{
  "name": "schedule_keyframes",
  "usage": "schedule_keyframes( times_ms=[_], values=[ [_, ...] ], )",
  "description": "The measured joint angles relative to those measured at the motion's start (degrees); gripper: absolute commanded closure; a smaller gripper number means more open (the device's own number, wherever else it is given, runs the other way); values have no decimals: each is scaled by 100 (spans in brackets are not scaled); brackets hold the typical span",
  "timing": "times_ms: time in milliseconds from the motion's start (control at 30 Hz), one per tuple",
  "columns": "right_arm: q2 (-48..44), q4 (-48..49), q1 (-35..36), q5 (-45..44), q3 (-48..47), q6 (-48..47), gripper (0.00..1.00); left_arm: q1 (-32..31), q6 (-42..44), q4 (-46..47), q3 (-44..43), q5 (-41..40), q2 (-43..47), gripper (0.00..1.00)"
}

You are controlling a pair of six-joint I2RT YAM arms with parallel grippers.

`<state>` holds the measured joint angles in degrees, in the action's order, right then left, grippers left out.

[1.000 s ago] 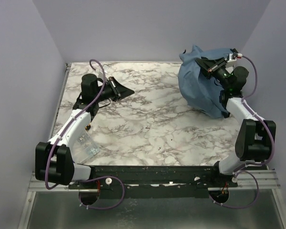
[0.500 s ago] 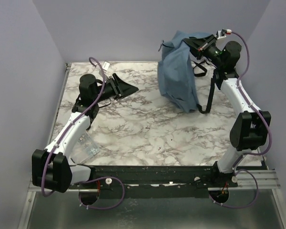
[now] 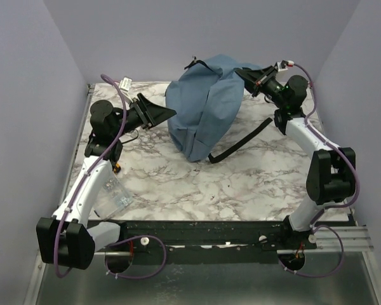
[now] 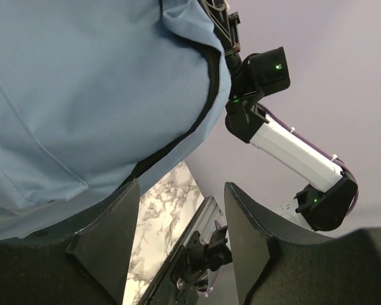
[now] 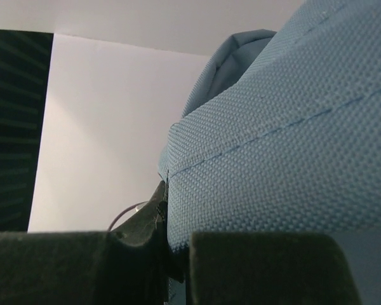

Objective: Pack the student bag
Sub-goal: Adjust the student bag at the center of the board.

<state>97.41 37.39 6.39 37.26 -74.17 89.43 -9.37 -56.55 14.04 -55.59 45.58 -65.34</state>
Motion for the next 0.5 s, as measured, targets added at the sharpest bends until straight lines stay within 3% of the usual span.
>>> schedule_keyframes(
  times_ms=[167,367,500],
  values=[
    [0,592,61,-151,444,55,97,-2,-9,-2,42,66,-352,40],
    [22,640,160,-157,295,-109,69,-13,-35,-155,-267,177,-824,39],
    [68,463,192,-114,4,-306,40,-59,-68,-140,-866,269,-940,39]
  ],
)
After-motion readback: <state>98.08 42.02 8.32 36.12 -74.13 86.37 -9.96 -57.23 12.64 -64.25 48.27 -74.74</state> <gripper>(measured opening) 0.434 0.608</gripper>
